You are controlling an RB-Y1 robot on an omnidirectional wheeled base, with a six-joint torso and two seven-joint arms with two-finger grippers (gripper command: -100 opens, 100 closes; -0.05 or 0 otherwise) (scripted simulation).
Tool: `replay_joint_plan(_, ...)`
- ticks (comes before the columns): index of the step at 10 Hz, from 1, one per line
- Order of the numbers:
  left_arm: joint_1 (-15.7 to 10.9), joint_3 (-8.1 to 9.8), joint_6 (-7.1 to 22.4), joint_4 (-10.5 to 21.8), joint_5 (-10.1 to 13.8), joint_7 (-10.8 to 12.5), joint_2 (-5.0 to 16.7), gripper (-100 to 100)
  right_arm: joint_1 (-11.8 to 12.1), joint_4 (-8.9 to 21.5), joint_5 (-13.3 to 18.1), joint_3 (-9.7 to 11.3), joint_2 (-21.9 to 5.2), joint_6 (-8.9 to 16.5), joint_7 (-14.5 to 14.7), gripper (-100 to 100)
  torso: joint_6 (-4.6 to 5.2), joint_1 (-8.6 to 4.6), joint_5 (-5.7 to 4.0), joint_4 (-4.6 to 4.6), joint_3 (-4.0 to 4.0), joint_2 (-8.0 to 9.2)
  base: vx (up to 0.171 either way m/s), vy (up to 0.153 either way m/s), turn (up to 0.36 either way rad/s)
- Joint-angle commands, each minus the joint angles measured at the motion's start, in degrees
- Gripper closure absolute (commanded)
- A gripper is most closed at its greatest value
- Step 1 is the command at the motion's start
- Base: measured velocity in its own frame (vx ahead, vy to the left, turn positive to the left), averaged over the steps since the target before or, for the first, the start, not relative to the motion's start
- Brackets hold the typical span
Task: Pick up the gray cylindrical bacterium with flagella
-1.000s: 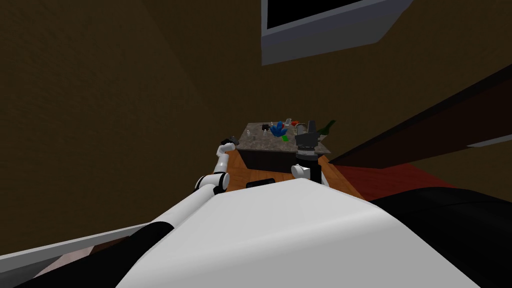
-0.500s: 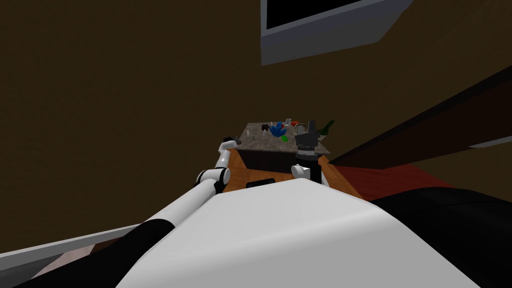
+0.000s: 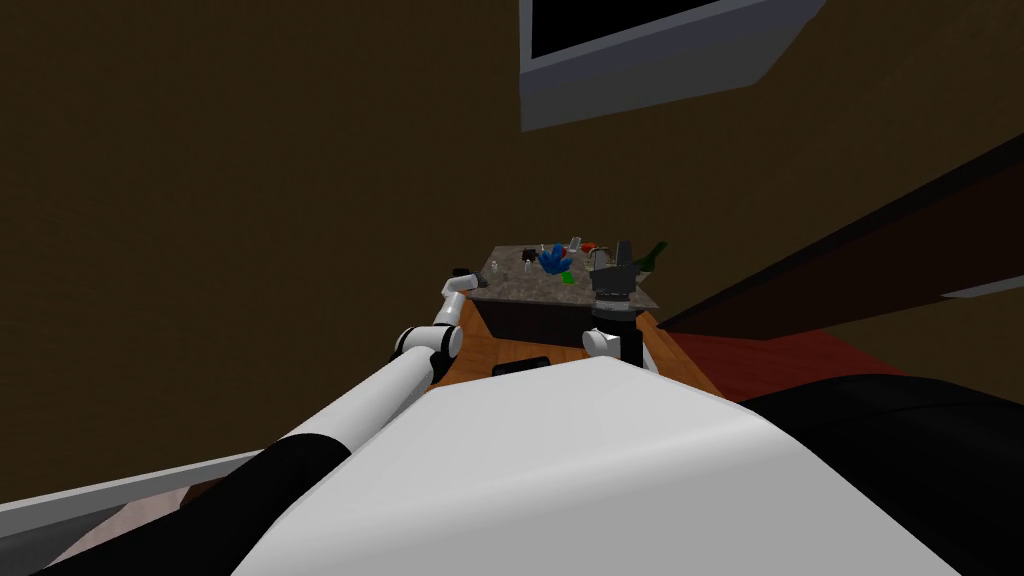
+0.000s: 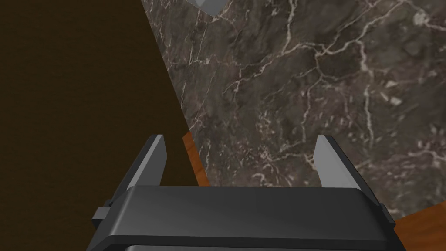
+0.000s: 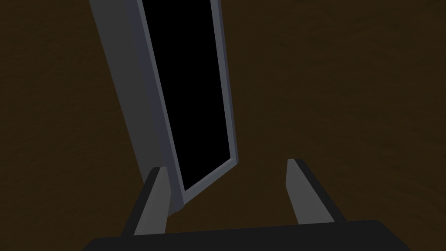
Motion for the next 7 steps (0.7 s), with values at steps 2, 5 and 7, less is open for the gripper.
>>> replay_joint_plan(2, -3.64, -0.72, 1.78, 4.19, 0.57, 1.12, -0.51, -100, 0.0, 0.0, 0.0, 0.0, 0.0, 0.0, 0.0, 0, -0.01, 0.05, 0.01, -0.01, 0.0, 0.0, 0.004, -0.023, 0.004)
replay_joint_plan(5, -7.47, -1.68, 3.88, 9.07, 1.22, 2.28, -1.3, -100, 0.0, 0.0, 0.0, 0.0, 0.0, 0.0, 0.0, 0, -0.02, 0.02, 0.01, -0.01, -0.01, -0.02, 0.01, -0.035, 0.005)
replay_joint_plan(7, -9.15, -2.14, 4.78, 11.51, 1.51, 2.79, -1.72, -100, 0.0, 0.0, 0.0, 0.0, 0.0, 0.0, 0.0, 0, -0.01, -0.02, 0.0, -0.01, -0.01, -0.02, 0.009, -0.036, 0.002)
